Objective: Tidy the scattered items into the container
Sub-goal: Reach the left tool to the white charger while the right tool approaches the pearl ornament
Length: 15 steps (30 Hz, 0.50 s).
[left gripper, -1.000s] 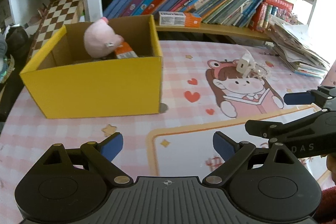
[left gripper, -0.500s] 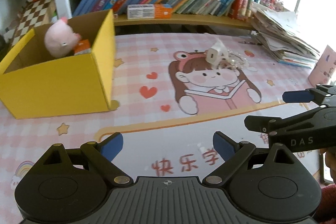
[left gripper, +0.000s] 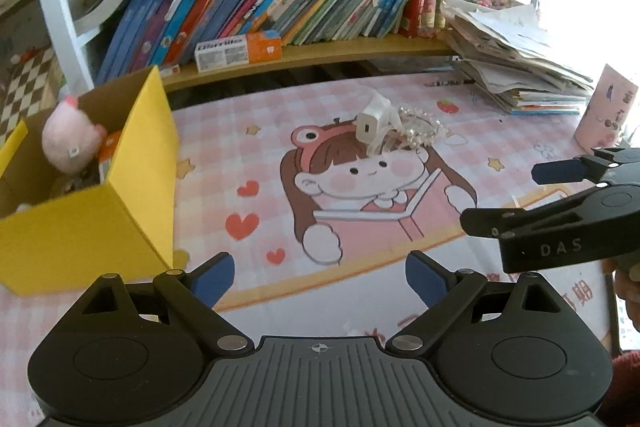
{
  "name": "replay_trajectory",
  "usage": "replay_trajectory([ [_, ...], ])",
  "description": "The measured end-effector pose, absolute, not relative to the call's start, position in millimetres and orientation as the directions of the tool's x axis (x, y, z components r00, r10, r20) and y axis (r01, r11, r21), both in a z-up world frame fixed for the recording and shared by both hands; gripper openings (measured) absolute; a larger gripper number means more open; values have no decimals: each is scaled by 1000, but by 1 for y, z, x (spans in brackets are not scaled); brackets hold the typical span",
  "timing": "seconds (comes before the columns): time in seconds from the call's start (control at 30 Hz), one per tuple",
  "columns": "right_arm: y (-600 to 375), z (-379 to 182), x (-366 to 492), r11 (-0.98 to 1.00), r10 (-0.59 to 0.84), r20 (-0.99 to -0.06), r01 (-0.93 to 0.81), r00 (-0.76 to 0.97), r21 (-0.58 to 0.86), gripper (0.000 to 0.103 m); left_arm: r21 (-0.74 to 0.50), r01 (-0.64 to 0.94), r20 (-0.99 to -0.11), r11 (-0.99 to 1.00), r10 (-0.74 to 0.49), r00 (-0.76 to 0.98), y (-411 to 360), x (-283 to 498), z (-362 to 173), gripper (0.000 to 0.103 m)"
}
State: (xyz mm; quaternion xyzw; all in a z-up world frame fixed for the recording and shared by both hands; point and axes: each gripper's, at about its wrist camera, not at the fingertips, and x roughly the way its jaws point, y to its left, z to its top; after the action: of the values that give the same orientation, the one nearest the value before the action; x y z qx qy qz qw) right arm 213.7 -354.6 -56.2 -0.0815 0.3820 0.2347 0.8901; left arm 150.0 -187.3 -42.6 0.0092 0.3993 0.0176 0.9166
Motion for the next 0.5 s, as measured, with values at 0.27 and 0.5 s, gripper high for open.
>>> replay_trajectory([
  [0.27, -371, -58, 235, 902, 329, -703, -429, 630, 37, 98, 49, 36, -708, 998, 9, 706, -201, 182, -36, 94],
  [0.5, -378, -63, 252, 911, 319, -703, -410, 636, 42, 98, 67, 77, -710, 995, -6, 704, -213, 205, -38, 94],
])
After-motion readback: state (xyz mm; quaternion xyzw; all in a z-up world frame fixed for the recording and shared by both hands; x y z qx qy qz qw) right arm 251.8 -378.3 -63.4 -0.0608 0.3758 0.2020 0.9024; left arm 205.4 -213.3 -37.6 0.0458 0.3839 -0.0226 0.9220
